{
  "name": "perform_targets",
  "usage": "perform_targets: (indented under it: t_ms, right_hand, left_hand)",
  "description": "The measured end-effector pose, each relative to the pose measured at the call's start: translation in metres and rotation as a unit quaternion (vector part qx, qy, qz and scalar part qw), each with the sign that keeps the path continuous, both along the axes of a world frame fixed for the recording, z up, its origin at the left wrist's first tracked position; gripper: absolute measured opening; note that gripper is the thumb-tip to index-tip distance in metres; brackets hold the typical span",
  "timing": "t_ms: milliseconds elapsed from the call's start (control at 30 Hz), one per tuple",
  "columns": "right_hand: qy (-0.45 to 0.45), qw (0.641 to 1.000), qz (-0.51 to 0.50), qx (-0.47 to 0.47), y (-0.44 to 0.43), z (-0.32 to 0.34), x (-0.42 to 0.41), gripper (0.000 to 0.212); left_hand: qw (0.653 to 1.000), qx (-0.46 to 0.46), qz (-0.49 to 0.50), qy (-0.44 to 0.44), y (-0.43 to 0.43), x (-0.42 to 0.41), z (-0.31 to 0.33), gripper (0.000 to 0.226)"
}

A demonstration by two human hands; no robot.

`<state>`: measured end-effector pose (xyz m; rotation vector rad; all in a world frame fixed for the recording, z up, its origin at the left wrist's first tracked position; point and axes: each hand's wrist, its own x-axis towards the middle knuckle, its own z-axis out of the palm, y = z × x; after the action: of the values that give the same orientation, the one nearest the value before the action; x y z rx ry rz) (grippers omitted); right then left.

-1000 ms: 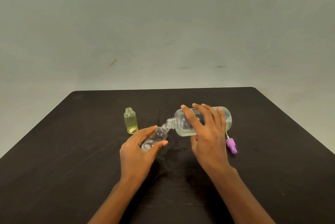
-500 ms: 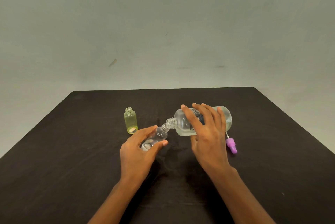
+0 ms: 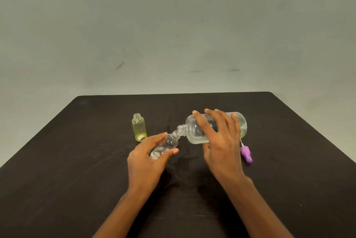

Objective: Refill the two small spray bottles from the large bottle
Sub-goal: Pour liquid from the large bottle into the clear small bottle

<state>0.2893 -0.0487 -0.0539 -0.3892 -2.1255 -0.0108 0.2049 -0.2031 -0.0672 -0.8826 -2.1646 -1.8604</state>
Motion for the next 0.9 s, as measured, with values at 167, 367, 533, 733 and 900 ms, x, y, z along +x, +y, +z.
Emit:
perform_targets:
  t_ms: [167, 367, 533, 733, 900]
  right_hand:
    - [0.001, 1.000, 0.001, -0.003, -0.0004, 0.0006, -0.0001, 0.086]
    - [-0.002, 1.000, 0.001, -0.003, -0.0006, 0.0008, 0.0009, 0.088]
    - [0.000, 1.000, 0.001, -0.004, -0.0011, 0.0014, 0.0010, 0.089]
    - [-0.002, 1.000, 0.000, -0.004, -0.0010, 0.0007, 0.0013, 0.088]
    - [-0.002, 1.000, -0.001, -0.005, -0.0006, 0.0004, 0.0007, 0.088]
  left_hand:
    - [1.000, -0.001, 0.001, 0.000, 0.0001, -0.0004, -0.0002, 0.043]
    - [1.000, -0.004, 0.001, 0.003, -0.0004, -0.0003, -0.0002, 0.042]
    - [1.000, -0.002, -0.001, 0.002, -0.0004, 0.0005, 0.0001, 0.042]
    - [1.000, 0.000, -0.001, -0.001, 0.0001, 0.0002, -0.0004, 0.042]
    - [1.000, 0.000, 0.003, -0.004, -0.0001, 0.0004, -0.0006, 0.042]
